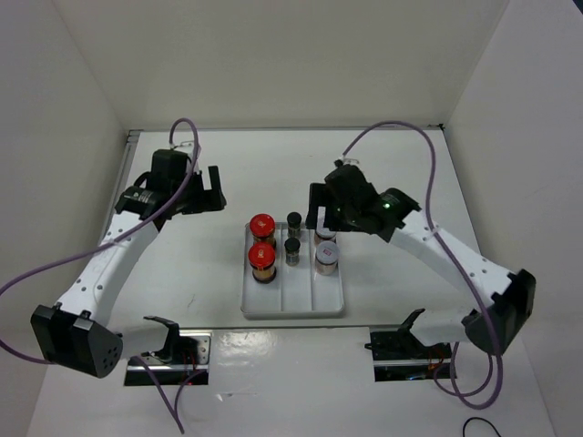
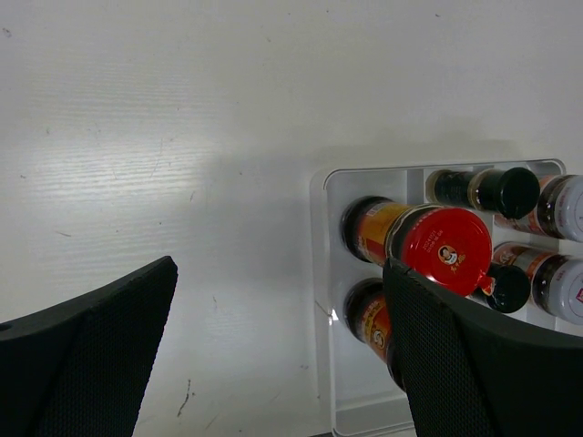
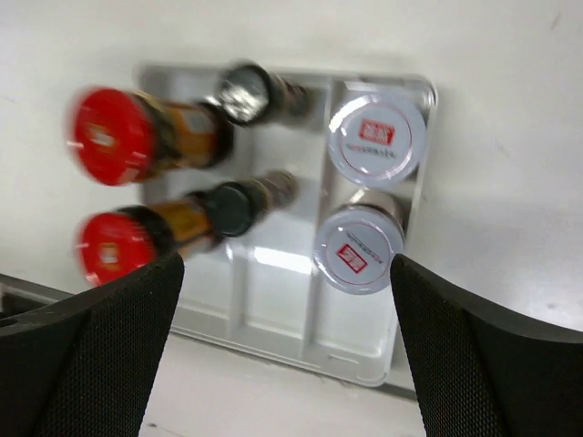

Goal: Organize the condiment bottles

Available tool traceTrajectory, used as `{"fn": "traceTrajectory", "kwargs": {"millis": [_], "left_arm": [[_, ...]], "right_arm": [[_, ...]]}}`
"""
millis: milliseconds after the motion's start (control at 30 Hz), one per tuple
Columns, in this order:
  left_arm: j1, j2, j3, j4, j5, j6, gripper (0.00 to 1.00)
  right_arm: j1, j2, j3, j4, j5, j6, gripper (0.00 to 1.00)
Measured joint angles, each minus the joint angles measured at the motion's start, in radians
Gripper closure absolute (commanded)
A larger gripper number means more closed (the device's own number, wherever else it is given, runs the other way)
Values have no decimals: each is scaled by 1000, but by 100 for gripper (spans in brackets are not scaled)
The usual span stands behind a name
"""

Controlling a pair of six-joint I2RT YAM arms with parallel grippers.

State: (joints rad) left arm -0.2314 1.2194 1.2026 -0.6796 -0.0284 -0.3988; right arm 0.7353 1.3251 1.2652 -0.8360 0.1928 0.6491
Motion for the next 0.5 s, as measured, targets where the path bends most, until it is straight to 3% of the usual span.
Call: {"fn": "traceTrajectory", "kwargs": {"millis": [133,267,500], "left_arm": [[0,-19,0,3,5,0,0],[0,-36,0,4,8,4,0],[0,-85,23,9,8,13,0]], "right_arm": [[-35,-147,32,27,14,-23,2],[-190,-251,33,60,-7,-66,2],[-414,-235,21,127,-53,-149,2]]}}
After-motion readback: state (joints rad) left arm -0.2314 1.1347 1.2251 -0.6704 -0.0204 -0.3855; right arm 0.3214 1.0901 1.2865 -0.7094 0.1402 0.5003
